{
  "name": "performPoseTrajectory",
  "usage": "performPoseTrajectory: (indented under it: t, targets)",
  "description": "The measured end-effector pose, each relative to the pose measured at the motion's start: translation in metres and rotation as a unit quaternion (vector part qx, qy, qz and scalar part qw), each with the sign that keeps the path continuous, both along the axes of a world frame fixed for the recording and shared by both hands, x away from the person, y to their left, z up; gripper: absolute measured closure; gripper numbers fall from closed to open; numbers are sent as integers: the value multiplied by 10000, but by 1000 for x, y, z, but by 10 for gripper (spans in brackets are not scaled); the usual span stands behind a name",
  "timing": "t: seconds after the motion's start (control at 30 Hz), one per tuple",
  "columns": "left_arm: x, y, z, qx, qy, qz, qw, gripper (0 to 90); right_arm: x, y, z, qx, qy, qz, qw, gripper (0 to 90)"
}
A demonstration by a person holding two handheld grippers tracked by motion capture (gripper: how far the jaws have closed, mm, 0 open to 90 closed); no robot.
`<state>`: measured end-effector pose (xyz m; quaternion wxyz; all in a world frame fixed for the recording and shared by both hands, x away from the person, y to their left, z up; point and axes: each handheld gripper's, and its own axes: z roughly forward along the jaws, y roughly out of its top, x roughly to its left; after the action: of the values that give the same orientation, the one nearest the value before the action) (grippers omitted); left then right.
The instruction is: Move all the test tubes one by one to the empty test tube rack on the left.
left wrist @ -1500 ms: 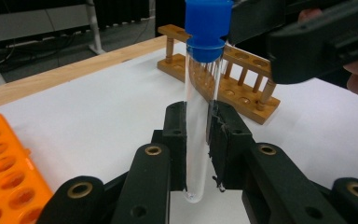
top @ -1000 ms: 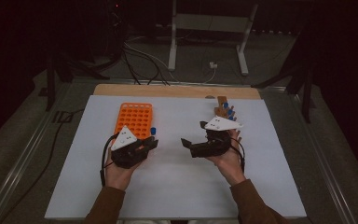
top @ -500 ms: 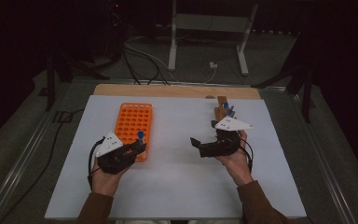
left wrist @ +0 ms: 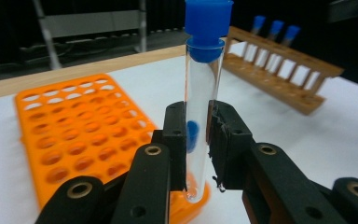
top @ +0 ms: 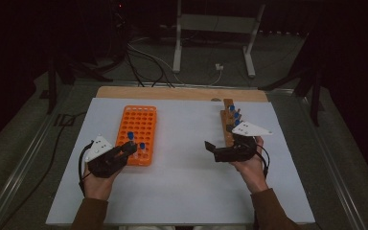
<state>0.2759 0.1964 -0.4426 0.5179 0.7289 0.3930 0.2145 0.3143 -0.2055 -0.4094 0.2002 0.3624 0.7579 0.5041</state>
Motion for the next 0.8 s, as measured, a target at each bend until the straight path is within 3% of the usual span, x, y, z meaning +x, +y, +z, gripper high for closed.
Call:
performPoseTrajectory:
  t: [0.13,0.43,0.67,0.8]
  targets:
    - [6,0,-8,60,28,124,9999,779,-2,-7,-1,30,-8,-57,10000,0]
    - [15,-6,-20,162,114,153,9997,779,-6,-20,-3,57,-17,-148,9999,0]
    - [19,-11,-29,360,237,177,9989,779,-8,-26,-7,70,-38,-189,9998,0]
    - [19,-12,-36,520,404,198,9976,779,-9,-28,-9,69,-11,-184,9998,0]
